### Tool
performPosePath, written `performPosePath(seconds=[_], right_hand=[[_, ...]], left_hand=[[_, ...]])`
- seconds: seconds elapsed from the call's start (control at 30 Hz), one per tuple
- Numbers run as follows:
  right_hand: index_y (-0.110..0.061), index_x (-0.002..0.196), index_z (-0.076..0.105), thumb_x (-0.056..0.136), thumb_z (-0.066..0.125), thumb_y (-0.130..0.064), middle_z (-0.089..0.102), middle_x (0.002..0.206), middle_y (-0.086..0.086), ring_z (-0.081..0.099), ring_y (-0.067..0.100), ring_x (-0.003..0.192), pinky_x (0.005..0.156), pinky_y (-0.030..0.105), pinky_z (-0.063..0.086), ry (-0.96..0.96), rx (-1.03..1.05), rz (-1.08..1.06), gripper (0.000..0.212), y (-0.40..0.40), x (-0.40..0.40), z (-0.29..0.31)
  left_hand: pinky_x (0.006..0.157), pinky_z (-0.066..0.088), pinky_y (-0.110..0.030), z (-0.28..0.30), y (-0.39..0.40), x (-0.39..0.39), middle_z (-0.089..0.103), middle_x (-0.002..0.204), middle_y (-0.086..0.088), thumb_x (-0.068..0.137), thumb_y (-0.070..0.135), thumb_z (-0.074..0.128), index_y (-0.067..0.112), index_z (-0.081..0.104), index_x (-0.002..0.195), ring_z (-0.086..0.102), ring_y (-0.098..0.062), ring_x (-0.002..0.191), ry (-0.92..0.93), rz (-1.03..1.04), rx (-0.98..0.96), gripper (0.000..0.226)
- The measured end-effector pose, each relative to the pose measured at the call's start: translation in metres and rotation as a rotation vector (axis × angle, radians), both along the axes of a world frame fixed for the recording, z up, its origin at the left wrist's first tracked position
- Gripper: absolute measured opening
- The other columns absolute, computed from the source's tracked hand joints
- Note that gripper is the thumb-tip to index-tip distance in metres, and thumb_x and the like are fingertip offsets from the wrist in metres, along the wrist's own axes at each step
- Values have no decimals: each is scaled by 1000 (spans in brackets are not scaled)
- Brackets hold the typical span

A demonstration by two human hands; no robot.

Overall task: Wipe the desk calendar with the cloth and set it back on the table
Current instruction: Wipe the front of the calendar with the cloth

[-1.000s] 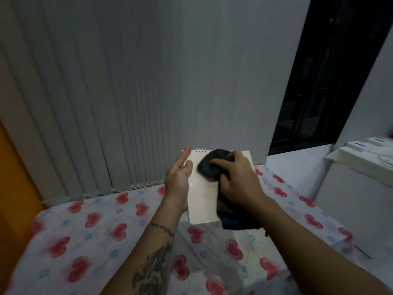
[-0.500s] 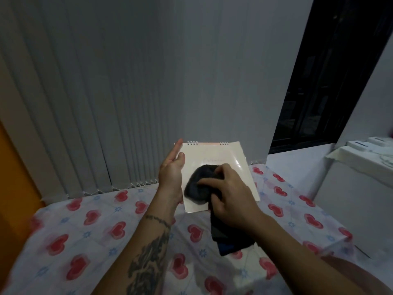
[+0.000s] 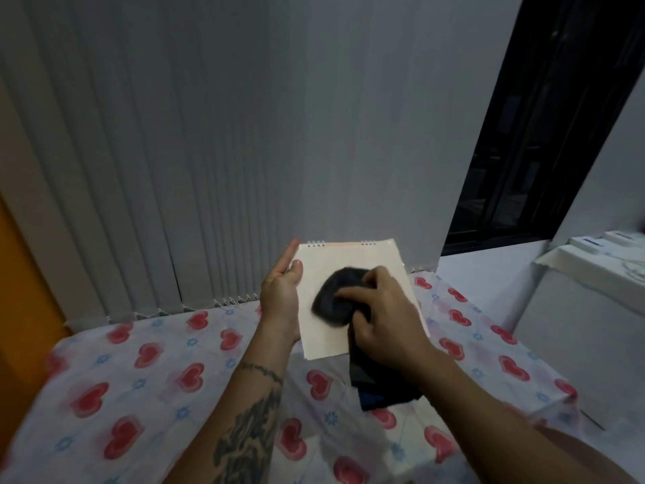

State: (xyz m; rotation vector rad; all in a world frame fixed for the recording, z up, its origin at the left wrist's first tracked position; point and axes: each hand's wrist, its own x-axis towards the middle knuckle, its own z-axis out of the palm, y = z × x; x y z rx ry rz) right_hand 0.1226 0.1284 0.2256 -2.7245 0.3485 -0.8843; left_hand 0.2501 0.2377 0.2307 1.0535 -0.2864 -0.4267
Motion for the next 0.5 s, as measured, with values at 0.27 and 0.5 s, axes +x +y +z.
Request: performPosePath(seconds=[0.27, 0.5], right_hand=[[-31, 110, 66, 83, 56, -23, 40, 108, -7, 44, 11, 97, 79, 25, 46, 26, 47, -60, 30, -33, -11, -2], [-33, 122, 59, 85, 55, -27, 40, 121, -1, 42, 15, 107, 88, 26, 38, -51, 73, -147, 37, -21, 19, 14]], left_hand=[[64, 62, -33, 1, 7, 5, 73, 115, 0, 103, 15, 48, 38, 68, 124, 74, -20, 87, 34, -43, 8, 37], [83, 61, -28, -2, -4, -15, 61, 130, 9, 103, 12, 47, 32, 67, 127, 67, -9, 104, -68, -77, 60, 37]])
